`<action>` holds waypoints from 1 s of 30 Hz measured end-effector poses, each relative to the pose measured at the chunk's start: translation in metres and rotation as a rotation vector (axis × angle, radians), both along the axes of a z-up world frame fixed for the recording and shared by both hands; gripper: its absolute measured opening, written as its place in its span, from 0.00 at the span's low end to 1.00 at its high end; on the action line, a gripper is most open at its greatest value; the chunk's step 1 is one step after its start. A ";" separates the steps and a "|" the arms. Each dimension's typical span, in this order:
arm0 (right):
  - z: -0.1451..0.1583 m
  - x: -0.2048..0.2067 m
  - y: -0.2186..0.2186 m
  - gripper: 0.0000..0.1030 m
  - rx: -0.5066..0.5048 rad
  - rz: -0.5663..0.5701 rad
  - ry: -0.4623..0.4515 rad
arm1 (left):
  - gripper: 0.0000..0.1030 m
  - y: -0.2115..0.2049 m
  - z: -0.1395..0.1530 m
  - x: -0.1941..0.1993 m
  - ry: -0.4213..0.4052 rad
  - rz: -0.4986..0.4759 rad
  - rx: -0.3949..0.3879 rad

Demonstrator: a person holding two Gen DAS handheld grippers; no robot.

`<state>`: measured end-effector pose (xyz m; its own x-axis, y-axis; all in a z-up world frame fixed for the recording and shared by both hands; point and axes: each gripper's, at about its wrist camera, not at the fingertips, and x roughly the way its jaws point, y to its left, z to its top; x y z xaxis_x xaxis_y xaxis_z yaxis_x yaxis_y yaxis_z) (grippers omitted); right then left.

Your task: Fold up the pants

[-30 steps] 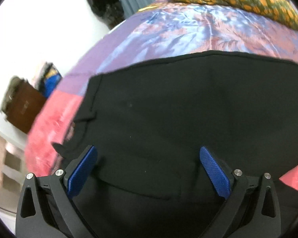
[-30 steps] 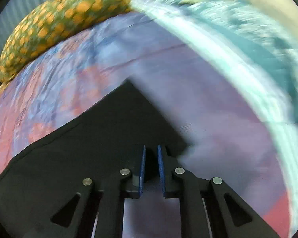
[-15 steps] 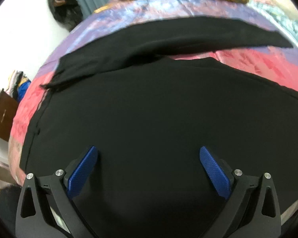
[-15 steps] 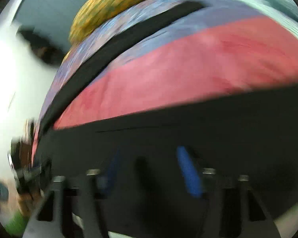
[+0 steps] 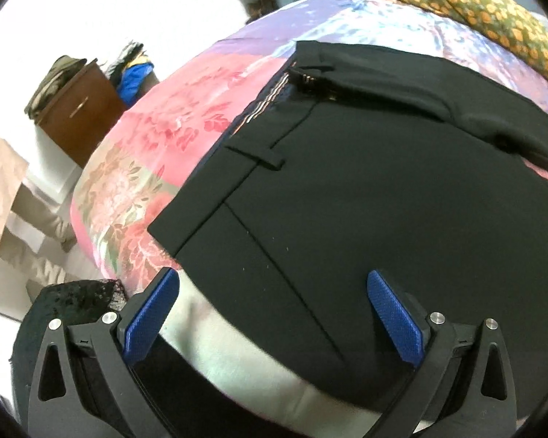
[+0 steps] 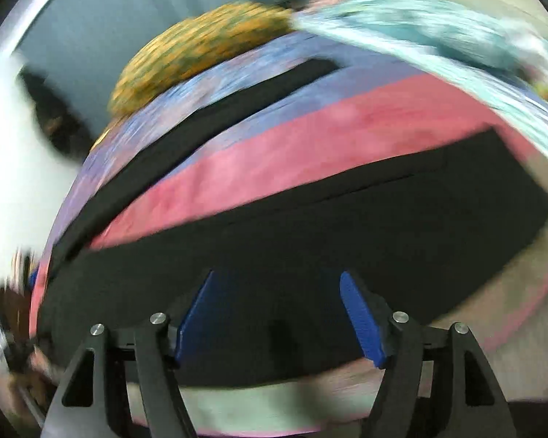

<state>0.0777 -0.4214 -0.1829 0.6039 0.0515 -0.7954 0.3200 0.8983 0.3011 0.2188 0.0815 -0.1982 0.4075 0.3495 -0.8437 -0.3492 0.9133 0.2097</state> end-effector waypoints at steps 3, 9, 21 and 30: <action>-0.003 0.013 0.064 0.68 0.018 0.148 0.000 | 0.99 -0.007 0.007 -0.001 -0.031 -0.053 -0.009; -0.027 0.032 0.136 0.68 -0.043 0.353 0.061 | 0.99 -0.036 0.036 0.044 -0.114 -0.212 -0.024; 0.011 0.161 0.181 0.68 -0.039 0.485 -0.038 | 0.99 -0.032 0.017 0.193 -0.116 -0.124 -0.002; -0.034 0.330 0.242 0.68 -0.089 0.790 0.053 | 1.00 -0.009 -0.038 0.194 -0.156 -0.046 -0.006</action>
<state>0.4079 -0.1796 -0.2169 0.3764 0.3831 -0.8436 -0.4095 0.8855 0.2194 0.4132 0.0723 -0.2361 0.5494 0.3226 -0.7708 -0.3345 0.9302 0.1509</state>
